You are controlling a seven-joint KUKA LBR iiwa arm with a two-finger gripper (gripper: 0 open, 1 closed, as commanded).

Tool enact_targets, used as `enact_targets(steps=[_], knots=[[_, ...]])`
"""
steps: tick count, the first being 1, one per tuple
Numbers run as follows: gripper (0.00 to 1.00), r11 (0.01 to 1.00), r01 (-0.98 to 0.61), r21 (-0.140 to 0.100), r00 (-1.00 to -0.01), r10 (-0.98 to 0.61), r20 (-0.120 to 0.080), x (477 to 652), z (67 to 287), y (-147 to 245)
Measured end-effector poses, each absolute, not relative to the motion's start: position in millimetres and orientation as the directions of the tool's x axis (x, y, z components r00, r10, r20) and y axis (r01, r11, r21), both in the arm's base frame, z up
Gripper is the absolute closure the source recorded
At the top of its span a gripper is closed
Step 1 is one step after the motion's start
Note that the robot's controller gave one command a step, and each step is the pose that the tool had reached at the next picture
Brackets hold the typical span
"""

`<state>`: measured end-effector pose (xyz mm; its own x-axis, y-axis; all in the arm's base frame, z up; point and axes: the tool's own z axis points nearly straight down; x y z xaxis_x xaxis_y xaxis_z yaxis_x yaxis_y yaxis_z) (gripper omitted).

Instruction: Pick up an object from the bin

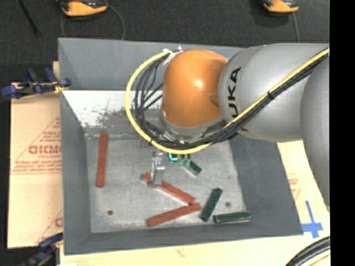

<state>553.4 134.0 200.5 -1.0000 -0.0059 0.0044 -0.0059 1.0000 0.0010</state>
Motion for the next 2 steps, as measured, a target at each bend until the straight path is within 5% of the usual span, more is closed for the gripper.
enact_targets(steps=[1,2], knots=[[0.00,0.980,-0.198,-0.002,-0.980,-0.198,0.004,553.1,81,94],[0.00,0.972,-0.234,-0.002,-0.972,-0.234,-0.001,535.6,71,30]])
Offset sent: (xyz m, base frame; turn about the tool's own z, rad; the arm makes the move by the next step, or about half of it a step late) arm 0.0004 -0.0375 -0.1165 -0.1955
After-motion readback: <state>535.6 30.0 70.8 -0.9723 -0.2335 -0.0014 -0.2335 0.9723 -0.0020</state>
